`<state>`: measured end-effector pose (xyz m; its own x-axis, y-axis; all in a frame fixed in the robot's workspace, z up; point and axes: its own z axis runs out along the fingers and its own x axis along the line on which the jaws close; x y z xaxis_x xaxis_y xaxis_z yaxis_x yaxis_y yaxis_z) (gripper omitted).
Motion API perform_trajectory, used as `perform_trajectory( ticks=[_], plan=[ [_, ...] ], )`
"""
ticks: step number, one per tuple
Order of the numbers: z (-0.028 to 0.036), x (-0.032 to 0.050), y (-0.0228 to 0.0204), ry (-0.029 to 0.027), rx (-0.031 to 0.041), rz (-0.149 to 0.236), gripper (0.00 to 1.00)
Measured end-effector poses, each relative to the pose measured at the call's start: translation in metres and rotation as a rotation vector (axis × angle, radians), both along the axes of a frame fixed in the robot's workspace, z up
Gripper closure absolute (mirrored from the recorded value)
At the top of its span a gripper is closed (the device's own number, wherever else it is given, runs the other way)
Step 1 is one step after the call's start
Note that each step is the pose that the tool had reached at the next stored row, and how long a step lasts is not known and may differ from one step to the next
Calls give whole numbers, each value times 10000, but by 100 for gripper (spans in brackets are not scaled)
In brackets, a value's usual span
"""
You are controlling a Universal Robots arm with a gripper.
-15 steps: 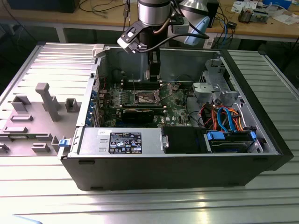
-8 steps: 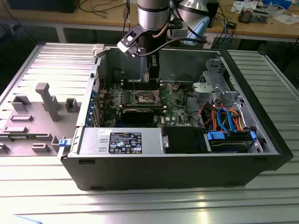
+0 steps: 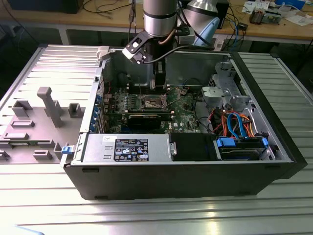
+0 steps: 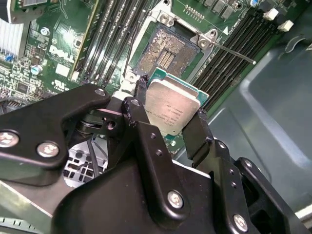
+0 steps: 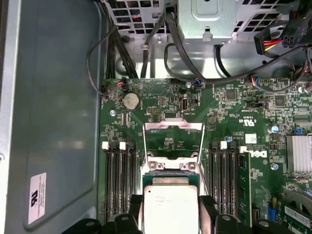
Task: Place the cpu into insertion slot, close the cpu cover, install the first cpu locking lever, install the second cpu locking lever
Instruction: 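Place the cpu into insertion slot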
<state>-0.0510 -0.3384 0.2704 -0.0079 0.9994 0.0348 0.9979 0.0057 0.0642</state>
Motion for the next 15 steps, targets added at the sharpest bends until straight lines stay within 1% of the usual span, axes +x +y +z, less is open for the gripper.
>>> perform_trajectory(
  ticks=[2,4,6,8,15],
  plan=[
    [-38,-14,3,0,1,15,46],
    [-104,-38,2,1,-1,231,46],
    [-146,-45,2,1,1,252,46],
    [-201,-73,-2,2,-1,252,46],
    [-210,-91,-2,1,0,253,46]
  ],
)
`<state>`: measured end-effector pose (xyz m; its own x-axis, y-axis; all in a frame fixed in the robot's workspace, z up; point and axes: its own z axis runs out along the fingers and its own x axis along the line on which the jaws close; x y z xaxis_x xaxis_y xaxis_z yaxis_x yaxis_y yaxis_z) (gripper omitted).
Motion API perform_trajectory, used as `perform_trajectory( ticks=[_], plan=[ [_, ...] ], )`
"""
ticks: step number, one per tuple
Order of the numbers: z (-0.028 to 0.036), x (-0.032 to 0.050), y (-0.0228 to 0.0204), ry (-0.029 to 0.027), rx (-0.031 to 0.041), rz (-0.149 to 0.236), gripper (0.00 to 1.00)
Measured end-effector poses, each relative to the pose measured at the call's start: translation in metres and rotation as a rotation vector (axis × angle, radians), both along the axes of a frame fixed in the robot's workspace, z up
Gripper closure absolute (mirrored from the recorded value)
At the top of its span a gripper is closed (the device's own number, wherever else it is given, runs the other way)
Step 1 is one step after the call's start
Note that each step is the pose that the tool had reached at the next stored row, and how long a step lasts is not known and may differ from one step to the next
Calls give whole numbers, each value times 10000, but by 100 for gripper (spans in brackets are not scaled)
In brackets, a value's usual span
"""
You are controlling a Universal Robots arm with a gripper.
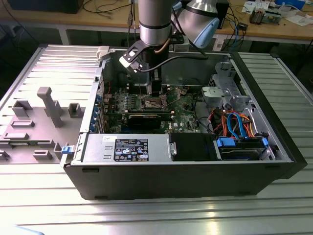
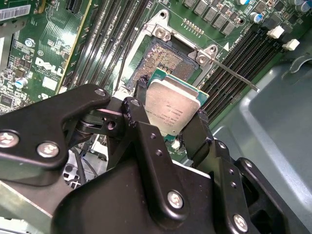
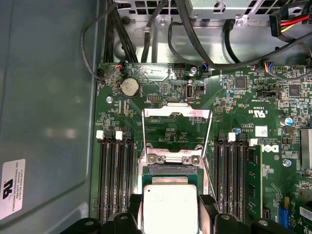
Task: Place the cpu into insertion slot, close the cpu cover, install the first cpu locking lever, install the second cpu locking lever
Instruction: 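Place the cpu into insertion slot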
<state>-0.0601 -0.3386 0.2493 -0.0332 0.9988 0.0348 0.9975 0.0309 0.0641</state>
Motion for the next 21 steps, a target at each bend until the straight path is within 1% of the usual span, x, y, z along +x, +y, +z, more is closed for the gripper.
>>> perform_trajectory(
  ticks=[9,10,12,13,14,17,19,21],
  plan=[
    [-10,-12,0,-1,1,-1,46],
    [-36,-31,1,-7,2,-1,46],
    [-89,-35,5,-6,0,-13,46],
    [-126,-35,6,-6,0,-250,46],
    [-153,-35,6,-7,1,-333,46],
    [-247,-36,6,-6,0,-269,46],
    [-265,-36,5,-6,-1,-267,46],
    [-265,-36,5,-5,-2,-267,46]
  ],
)
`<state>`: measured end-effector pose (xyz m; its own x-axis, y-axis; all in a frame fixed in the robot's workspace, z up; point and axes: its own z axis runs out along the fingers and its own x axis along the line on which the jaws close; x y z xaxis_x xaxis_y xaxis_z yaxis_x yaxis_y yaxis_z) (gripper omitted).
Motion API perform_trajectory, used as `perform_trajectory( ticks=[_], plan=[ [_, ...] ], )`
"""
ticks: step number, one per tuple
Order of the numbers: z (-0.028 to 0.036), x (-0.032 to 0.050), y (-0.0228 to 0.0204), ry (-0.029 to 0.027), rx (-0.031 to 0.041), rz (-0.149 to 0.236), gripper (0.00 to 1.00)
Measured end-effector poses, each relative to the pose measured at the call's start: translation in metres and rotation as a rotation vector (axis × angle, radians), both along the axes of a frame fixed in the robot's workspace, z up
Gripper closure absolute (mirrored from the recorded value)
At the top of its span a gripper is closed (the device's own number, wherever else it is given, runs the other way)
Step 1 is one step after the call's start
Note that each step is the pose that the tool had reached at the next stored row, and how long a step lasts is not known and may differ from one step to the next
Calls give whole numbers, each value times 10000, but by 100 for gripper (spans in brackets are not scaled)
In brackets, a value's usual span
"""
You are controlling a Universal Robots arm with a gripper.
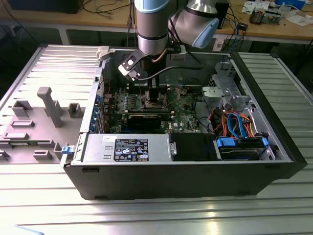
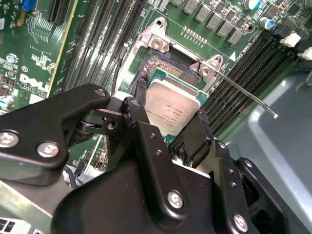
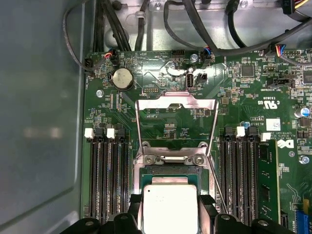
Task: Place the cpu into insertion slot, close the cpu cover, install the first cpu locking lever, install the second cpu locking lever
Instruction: 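Place the cpu into insertion slot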
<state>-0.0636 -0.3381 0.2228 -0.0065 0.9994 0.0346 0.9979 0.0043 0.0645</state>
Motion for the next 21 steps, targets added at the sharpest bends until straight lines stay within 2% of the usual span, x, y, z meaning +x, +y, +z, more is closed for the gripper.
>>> perform_trajectory(
  ticks=[10,17,21],
  plan=[
    [-14,0,1,-2,4,0,46],
    [-107,0,1,3,3,0,46],
    [-135,0,-11,4,2,1,46]
  ],
)
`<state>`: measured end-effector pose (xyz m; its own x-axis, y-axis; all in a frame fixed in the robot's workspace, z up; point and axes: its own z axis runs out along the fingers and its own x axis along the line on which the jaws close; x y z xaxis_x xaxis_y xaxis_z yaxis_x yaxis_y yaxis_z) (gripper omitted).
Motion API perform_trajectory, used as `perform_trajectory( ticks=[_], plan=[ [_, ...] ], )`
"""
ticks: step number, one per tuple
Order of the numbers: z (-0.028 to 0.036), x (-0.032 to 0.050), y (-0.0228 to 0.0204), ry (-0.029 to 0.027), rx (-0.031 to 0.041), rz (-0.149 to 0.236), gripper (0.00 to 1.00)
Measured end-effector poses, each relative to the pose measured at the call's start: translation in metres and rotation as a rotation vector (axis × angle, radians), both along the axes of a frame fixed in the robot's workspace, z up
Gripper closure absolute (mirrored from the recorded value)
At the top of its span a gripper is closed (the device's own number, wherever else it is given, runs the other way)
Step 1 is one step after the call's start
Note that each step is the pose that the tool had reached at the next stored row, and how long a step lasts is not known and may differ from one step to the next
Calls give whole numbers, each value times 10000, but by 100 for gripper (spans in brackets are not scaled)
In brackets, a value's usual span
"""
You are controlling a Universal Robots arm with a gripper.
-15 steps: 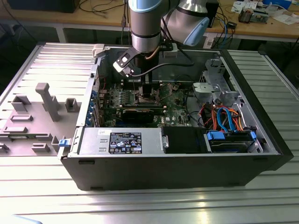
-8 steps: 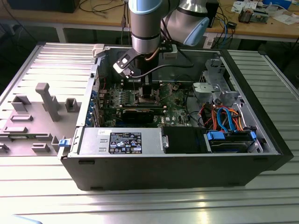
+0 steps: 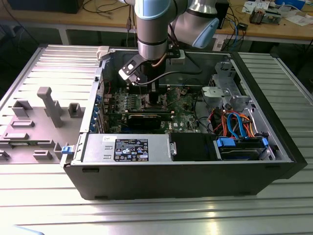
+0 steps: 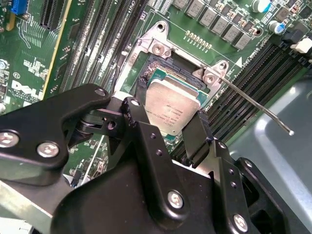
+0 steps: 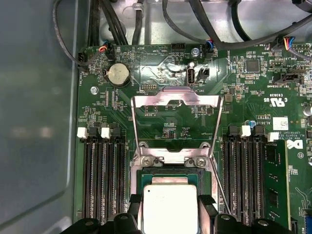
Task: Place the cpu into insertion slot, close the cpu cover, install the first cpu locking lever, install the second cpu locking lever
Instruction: 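Place the cpu into insertion slot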
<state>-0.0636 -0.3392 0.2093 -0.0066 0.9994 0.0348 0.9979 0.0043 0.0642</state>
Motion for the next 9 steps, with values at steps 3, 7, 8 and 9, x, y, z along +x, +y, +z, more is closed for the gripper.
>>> perform_trajectory(
  ticks=[3,7,8,9],
  plan=[
    [-27,0,-15,0,0,-1,46],
    [-79,0,-23,2,0,4,46],
    [-85,0,-23,3,-1,4,46],
    [-89,0,-23,3,-1,1,46]
  ],
)
